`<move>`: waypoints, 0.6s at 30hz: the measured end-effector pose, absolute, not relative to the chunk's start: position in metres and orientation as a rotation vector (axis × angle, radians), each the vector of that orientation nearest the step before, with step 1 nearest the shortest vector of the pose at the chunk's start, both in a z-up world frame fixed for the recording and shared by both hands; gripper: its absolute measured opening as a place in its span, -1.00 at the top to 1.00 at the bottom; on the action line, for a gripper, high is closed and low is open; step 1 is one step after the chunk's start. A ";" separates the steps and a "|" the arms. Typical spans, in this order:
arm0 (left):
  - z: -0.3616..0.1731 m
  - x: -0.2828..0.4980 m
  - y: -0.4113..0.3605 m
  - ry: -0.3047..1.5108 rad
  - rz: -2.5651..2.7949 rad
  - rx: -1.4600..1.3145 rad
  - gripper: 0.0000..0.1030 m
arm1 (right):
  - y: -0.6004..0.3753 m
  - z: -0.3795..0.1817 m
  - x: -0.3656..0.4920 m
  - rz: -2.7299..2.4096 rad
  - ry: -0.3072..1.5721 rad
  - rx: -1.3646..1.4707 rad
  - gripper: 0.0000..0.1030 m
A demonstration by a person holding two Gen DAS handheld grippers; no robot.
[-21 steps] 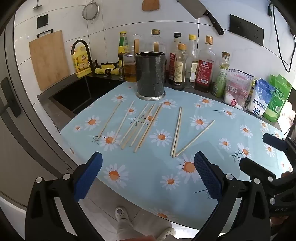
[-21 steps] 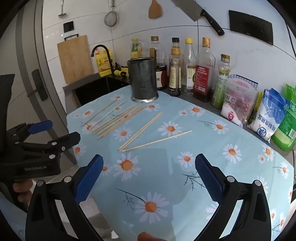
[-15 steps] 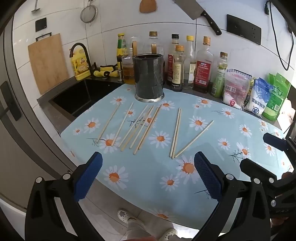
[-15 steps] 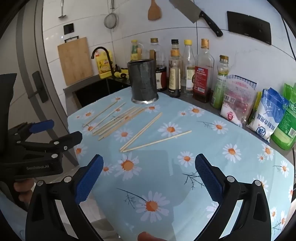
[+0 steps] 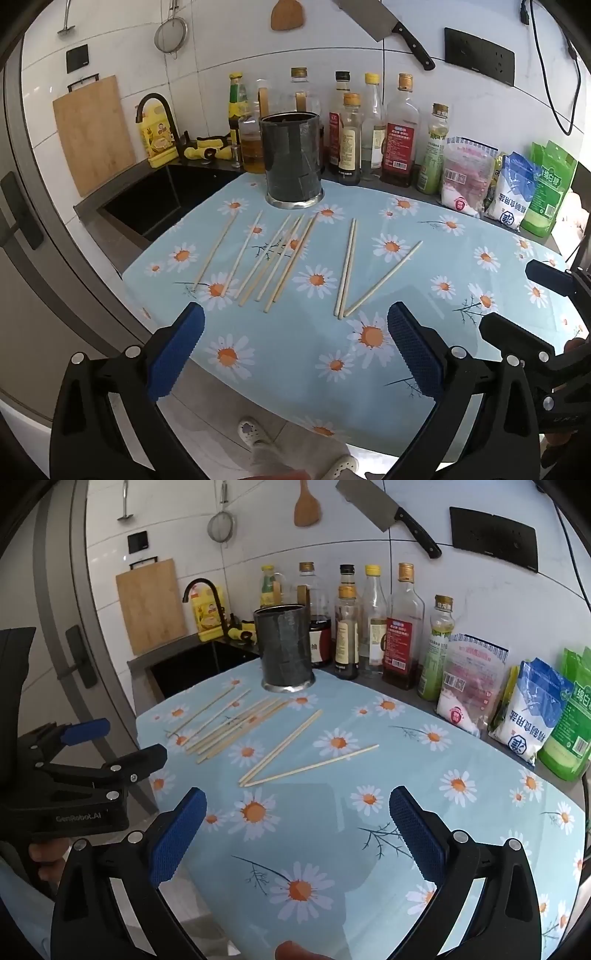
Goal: Organize utensils
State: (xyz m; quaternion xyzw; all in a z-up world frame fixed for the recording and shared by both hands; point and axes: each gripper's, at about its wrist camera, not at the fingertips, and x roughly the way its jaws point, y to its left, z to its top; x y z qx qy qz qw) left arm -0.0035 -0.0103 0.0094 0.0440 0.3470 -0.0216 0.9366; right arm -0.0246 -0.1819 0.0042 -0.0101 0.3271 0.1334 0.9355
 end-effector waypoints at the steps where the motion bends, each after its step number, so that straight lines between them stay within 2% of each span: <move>1: 0.009 -0.004 -0.009 0.708 -0.045 0.090 -0.89 | -0.182 0.004 -0.025 0.274 0.664 -0.021 -0.85; 18: 0.013 0.002 -0.007 0.703 -0.092 0.112 -0.89 | -0.179 0.004 -0.026 0.225 0.661 0.018 -0.85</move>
